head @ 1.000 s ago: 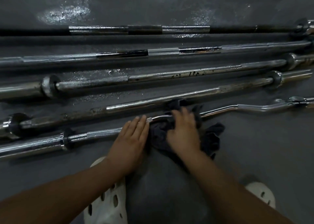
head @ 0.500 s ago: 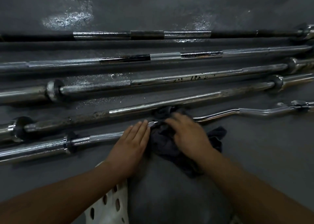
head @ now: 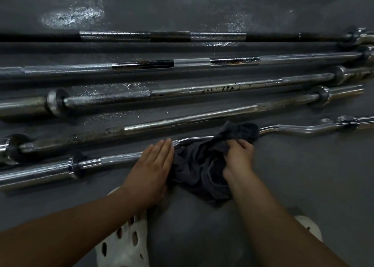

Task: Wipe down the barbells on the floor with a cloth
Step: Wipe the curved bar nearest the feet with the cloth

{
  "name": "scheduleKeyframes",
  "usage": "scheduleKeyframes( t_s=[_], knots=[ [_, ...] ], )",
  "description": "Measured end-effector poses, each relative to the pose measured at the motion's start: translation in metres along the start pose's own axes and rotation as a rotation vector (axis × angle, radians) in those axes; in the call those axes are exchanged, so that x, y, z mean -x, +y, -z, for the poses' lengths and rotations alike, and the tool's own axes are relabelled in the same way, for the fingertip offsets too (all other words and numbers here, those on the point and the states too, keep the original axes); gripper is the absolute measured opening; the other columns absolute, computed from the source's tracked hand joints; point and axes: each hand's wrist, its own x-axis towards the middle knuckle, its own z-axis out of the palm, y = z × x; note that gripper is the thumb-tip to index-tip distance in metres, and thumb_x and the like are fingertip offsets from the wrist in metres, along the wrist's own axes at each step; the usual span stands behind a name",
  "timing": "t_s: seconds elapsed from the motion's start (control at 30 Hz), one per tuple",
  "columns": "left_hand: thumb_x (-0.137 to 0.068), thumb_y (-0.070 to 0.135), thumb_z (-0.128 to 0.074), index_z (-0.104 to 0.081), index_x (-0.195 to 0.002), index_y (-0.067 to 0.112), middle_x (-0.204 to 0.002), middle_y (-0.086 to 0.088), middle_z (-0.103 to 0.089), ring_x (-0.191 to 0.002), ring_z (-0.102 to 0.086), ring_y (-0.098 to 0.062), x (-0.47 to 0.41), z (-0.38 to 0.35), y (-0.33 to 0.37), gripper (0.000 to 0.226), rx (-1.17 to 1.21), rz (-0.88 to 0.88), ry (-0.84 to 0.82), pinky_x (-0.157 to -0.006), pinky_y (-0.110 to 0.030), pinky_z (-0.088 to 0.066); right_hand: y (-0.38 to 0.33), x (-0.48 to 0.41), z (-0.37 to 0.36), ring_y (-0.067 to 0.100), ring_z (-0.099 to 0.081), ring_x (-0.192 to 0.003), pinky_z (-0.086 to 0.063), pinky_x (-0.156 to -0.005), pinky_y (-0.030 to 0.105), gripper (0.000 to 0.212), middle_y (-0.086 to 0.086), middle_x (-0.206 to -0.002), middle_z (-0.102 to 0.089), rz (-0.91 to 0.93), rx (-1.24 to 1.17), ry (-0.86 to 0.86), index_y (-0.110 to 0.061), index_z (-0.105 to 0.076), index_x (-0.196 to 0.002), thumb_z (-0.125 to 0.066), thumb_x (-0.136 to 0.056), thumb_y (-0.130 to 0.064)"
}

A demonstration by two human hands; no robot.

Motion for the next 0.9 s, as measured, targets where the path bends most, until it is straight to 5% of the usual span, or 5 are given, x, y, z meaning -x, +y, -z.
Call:
scheduleKeyframes(
  t_s=[0.2,0.37,0.6,0.77,0.9],
  knots=[
    [-0.051,0.039,-0.064,-0.04,-0.146,-0.004,-0.155,-0.025,-0.032,-0.141,-0.037,-0.039,-0.001,0.0,-0.002,0.106,0.003,-0.01,-0.008,-0.116,-0.048,-0.027,0.021,0.03,-0.02,0.017,-0.063,-0.084,-0.053,-0.077,0.03,0.027,0.005,-0.097,-0.068,0.155,0.505,-0.396,-0.027,-0.062,-0.084,-0.069,-0.077,-0.002],
    [-0.055,0.039,-0.066,-0.039,-0.147,-0.004,-0.156,-0.024,-0.031,-0.142,-0.034,-0.039,0.0,-0.003,-0.001,0.105,0.013,-0.012,0.005,-0.115,-0.051,-0.032,-0.027,-0.036,0.031,0.036,-0.043,-0.128,-0.035,-0.108,0.037,0.051,0.017,-0.145,-0.041,0.591,0.949,0.07,-0.019,-0.059,-0.132,-0.065,-0.082,-0.013],
    [-0.059,0.036,-0.065,-0.039,-0.147,-0.004,-0.156,-0.024,-0.032,-0.141,-0.035,-0.038,-0.001,-0.002,-0.001,0.099,0.015,-0.013,0.014,-0.115,-0.048,-0.027,0.016,0.018,0.013,0.034,-0.029,-0.142,-0.04,-0.104,0.049,0.071,-0.001,-0.155,-0.035,1.081,1.565,-0.511,-0.035,-0.04,-0.145,-0.056,-0.077,-0.024],
    [-0.065,0.035,-0.058,-0.037,-0.148,-0.003,-0.156,-0.024,-0.03,-0.143,-0.034,-0.038,0.0,-0.002,-0.002,0.094,0.02,-0.002,0.001,-0.116,-0.05,-0.031,0.002,0.013,0.001,0.037,-0.025,-0.142,-0.035,-0.112,0.049,0.073,0.005,-0.155,-0.033,0.82,1.53,-0.328,-0.025,-0.038,-0.148,-0.048,-0.075,-0.027],
    [-0.065,0.039,-0.044,-0.041,-0.146,-0.003,-0.154,-0.024,-0.035,-0.14,-0.039,-0.037,-0.001,0.0,-0.004,0.091,0.054,-0.01,-0.001,-0.116,-0.047,-0.032,0.019,0.055,-0.025,0.029,-0.021,-0.146,-0.039,-0.109,0.047,0.079,-0.002,-0.159,-0.024,0.926,1.579,-0.761,-0.033,-0.024,-0.152,-0.056,-0.081,-0.022]
  ],
)
